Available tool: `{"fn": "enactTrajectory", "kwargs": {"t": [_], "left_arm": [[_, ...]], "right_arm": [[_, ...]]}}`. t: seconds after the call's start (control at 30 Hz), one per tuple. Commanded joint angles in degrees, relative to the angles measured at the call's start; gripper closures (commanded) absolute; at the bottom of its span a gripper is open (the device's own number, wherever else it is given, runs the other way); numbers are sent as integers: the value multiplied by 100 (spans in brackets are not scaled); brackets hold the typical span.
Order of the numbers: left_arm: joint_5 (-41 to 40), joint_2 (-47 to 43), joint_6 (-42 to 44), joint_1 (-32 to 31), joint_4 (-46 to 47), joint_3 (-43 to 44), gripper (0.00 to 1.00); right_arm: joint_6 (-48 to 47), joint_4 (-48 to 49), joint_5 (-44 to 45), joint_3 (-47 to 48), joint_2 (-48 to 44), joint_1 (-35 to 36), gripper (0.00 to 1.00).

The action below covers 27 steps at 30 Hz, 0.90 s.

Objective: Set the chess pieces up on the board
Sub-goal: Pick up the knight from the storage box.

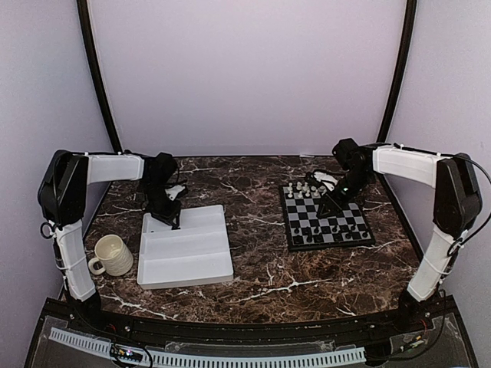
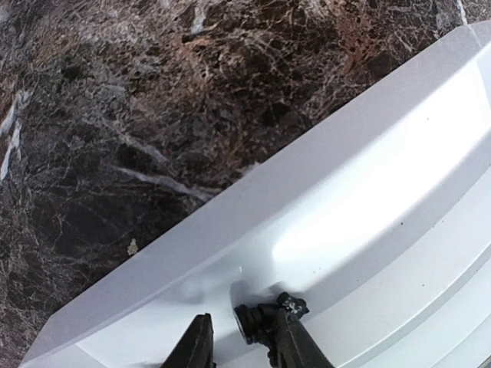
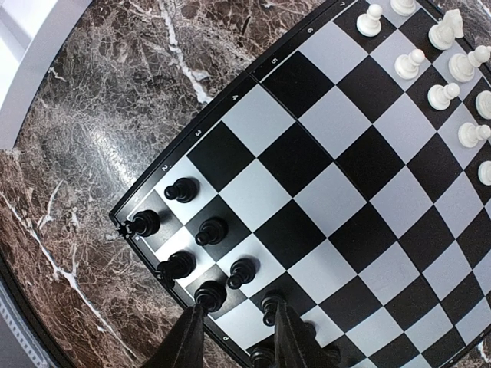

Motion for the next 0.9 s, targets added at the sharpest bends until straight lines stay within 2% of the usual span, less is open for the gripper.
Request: {"fn": "enactTrajectory", "kwargs": {"t": [0.0, 0.23, 0.43, 0.67, 0.87], "left_arm": [[129, -69, 354, -111, 40, -46, 66], [63, 66, 137, -190, -188, -100, 70], [-233, 46, -503, -169, -459, -263, 74], [-99, -41, -1503, 19, -322, -417, 92], [252, -264, -1839, 245, -170, -76, 100]], "right_arm": [[-42, 78, -69, 86, 8, 41, 67], [-41, 113, -89, 21, 12, 41, 67], [-31, 133, -117, 35, 65, 41, 67], [-23, 114, -169, 123, 150, 63, 67], [-36, 96, -141, 113, 110, 87, 67]]}}
